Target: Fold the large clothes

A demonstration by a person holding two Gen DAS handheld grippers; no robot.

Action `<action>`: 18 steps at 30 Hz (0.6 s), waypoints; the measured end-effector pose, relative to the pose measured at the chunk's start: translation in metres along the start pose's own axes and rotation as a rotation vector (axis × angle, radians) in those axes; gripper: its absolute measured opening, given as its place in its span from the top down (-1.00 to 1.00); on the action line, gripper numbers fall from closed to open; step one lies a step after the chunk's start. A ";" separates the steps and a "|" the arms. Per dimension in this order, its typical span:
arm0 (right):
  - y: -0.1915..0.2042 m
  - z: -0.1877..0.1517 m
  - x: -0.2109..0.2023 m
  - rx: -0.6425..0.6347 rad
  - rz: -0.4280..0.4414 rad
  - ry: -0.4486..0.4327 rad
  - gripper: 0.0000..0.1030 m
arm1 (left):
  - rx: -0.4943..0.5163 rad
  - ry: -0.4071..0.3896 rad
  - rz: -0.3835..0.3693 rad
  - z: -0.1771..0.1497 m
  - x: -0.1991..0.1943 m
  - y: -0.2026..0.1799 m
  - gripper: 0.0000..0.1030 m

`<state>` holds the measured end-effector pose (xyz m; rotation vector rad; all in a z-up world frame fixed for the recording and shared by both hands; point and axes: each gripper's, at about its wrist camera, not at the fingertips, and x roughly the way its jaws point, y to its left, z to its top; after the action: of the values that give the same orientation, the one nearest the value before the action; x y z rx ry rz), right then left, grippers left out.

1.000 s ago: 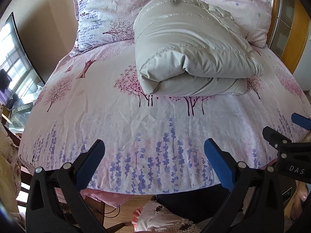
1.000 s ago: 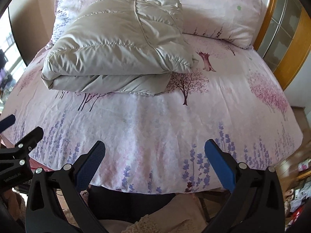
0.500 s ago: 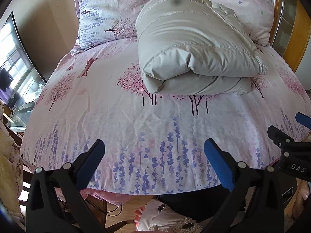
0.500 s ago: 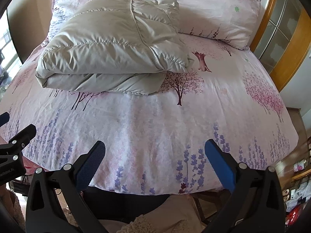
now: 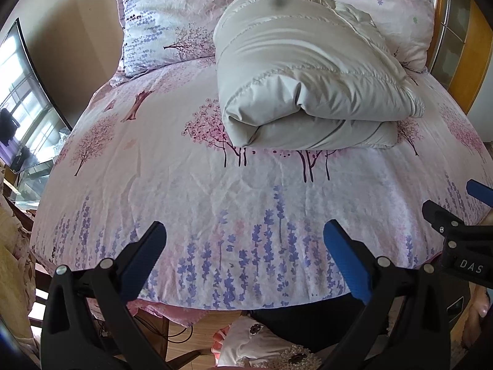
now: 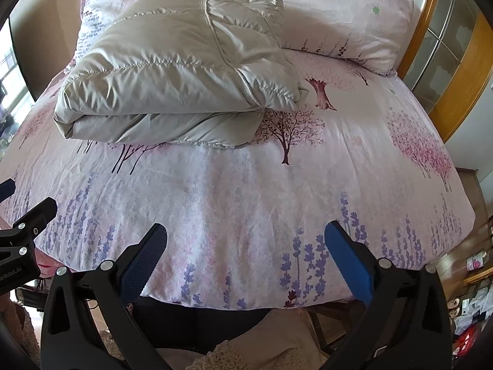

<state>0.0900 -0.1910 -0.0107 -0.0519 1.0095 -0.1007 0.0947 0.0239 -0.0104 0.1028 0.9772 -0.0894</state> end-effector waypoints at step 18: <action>0.001 -0.002 0.004 0.010 0.011 0.011 -0.97 | 0.000 0.003 -0.003 0.000 0.001 0.000 -0.96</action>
<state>0.0904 -0.1901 -0.0148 -0.0371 1.0198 -0.0964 0.0951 0.0242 -0.0114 0.1015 0.9800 -0.0917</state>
